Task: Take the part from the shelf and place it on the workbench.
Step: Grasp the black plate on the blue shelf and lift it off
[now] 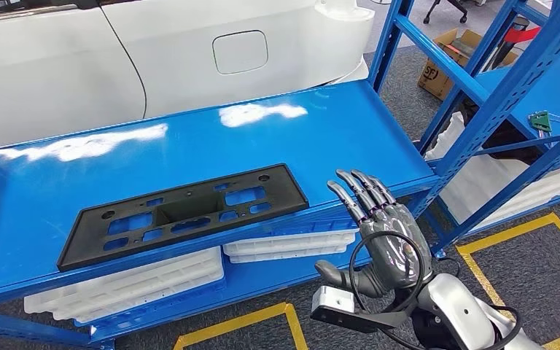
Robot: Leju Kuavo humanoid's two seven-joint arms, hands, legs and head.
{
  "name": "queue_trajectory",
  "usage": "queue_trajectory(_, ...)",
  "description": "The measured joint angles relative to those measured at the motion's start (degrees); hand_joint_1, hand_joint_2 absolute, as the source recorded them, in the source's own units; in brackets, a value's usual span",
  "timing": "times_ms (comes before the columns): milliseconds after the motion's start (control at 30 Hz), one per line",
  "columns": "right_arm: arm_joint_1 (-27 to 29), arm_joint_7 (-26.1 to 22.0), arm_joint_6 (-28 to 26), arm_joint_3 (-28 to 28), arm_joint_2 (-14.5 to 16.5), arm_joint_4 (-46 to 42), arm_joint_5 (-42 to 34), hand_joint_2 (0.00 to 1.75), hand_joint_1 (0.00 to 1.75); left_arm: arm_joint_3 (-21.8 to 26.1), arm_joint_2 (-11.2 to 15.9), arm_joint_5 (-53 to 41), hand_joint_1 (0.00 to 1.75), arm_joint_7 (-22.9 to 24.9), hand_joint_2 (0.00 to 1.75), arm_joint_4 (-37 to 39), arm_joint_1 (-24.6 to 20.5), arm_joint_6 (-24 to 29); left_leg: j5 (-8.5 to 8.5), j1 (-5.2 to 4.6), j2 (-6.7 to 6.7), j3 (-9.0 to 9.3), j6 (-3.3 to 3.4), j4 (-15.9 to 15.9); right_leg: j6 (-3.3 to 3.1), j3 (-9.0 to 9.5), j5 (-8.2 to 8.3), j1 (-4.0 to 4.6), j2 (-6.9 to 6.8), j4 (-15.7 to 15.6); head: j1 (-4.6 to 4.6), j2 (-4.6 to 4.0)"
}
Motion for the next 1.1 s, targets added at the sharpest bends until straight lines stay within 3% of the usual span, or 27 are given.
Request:
queue_trajectory(67, 0.00, -0.05, 0.05, 0.04, 0.18, 0.18, -0.09, 1.75, 0.00, 0.00, 0.01, 0.00, 0.00, 0.00, 0.00, 0.00, 0.00, 0.01, 0.00, 0.00, 0.00, 0.00, 0.00, 0.00, 0.00, 0.00, 0.00, 0.00, 0.00, 0.00, 0.00, 0.00)
queue_trajectory(1100, -2.49, -6.16, 0.51, 8.78, 2.97, 1.51, -6.05, 1.75, 0.00, 0.04, 0.56, -0.15, 0.00, 0.00, 0.00, 0.00, -0.06, 0.50, 0.00, 0.01, 0.00, -0.01, 0.00, -0.01, 0.00, 0.00, 0.00, 0.01, 0.00, 0.00, 0.00, 0.00)
